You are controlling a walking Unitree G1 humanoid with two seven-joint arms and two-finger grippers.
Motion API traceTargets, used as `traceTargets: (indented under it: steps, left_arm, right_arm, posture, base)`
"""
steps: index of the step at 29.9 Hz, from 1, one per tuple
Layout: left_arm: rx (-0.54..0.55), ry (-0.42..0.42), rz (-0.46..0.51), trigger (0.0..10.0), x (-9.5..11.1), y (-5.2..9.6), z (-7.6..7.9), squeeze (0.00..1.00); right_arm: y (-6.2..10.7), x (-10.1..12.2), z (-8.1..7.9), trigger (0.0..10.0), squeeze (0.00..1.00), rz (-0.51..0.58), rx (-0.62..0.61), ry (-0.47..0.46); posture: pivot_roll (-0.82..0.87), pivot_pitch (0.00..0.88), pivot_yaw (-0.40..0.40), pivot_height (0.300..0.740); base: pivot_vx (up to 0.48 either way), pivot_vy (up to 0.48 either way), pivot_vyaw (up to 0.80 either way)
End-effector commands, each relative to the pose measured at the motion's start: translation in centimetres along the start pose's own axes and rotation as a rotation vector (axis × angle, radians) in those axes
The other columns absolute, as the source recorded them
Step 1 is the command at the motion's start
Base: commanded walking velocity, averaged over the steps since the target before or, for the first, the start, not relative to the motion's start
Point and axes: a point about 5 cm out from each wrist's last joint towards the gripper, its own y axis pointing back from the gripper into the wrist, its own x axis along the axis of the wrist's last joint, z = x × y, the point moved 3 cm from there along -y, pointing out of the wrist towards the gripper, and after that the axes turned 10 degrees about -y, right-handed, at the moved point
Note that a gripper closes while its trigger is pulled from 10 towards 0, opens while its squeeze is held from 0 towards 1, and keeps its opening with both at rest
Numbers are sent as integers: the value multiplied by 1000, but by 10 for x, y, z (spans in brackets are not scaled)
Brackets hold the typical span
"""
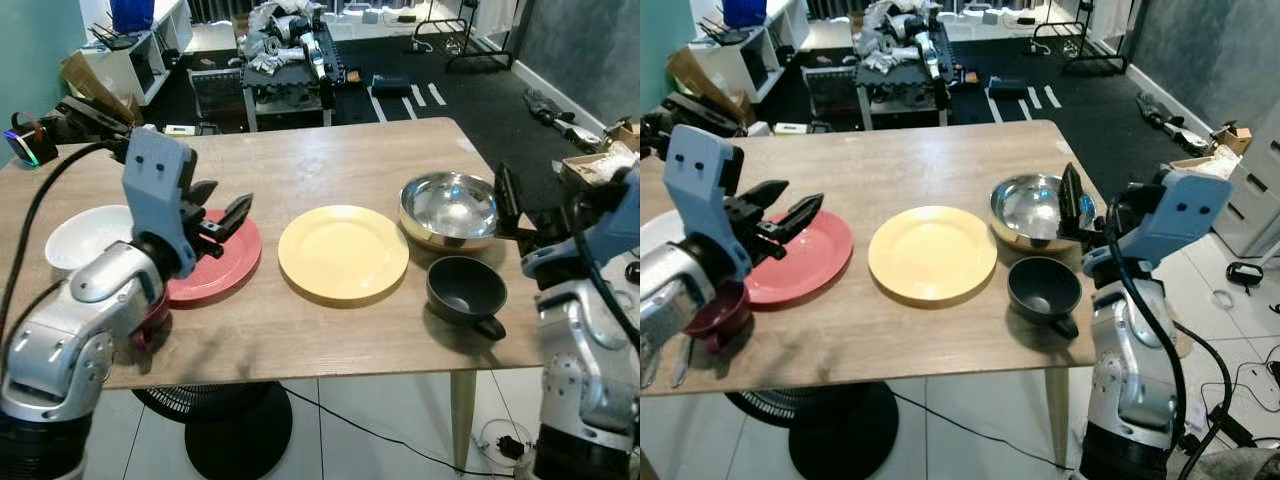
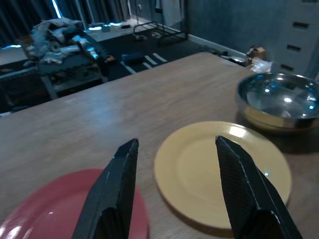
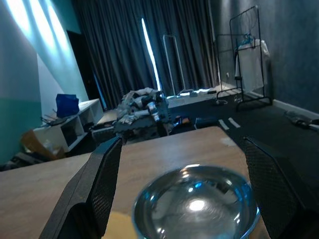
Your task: Setting the table
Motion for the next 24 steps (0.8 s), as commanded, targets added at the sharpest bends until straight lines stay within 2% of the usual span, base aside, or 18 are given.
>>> traceTargets:
  steps: [1, 9, 14, 24]
  left_arm:
    - [24, -13, -6, 10000, -3, -3, -1, 0]
    - [47, -3, 3, 10000, -10, -4, 10, 0]
    - [75, -35, 15, 10000, -10, -4, 6, 0]
    - [85, -35, 21, 10000, -12, -8, 5, 0]
  right_arm:
    - [3, -4, 2, 10000, 0, -4, -26, 5]
    - [14, -10, 1, 10000, 0, -6, -44, 56]
    - [19, -11, 2, 10000, 0, -11, -46, 54]
    - [16, -8, 4, 10000, 0, 0, -52, 68]
  posture:
    - [-41, 0, 127, 740]
    - [-55, 0, 124, 740]
    - [-59, 0, 120, 740]
    - [-72, 0, 115, 740]
  base:
    - [0, 0, 0]
    - [0, 0, 0]
    - [0, 0, 0]
    - [0, 0, 0]
